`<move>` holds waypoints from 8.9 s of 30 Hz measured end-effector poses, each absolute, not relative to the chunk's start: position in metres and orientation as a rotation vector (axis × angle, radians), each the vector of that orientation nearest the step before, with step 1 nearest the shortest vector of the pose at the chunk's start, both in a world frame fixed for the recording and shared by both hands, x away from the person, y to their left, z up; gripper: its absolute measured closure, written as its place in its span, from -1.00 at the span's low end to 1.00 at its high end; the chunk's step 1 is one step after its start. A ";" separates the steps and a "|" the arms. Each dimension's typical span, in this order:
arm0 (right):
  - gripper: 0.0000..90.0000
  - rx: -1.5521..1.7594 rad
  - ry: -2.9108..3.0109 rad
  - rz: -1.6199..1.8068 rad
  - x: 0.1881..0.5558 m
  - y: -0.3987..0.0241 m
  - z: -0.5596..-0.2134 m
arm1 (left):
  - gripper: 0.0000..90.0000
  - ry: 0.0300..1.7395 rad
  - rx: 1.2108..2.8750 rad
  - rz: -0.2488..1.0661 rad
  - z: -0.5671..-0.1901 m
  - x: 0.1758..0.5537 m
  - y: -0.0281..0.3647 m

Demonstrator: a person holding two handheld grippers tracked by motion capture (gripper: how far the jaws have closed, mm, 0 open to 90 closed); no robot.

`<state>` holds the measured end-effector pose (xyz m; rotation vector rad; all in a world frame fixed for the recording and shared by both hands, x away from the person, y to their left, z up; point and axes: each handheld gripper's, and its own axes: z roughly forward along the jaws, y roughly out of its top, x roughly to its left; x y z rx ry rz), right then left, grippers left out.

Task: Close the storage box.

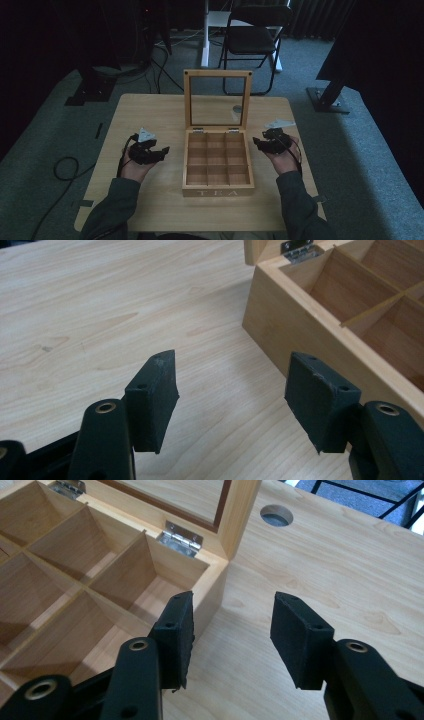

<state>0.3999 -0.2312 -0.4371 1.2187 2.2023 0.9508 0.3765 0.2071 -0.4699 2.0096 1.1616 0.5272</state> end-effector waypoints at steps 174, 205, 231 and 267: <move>0.68 0.903 2.102 1.196 0.360 -0.224 -0.379 | 0.70 0.931 1.959 0.629 -0.392 0.365 0.144; 0.61 0.939 2.093 1.236 0.330 -0.226 -0.388 | 0.63 0.923 1.934 0.604 -0.397 0.337 0.145; 0.59 0.952 2.091 1.235 0.315 -0.225 -0.398 | 0.63 0.916 1.928 0.612 -0.400 0.317 0.144; 0.35 1.057 2.089 1.257 0.296 -0.224 -0.413 | 0.58 0.935 1.927 0.565 -0.418 0.302 0.145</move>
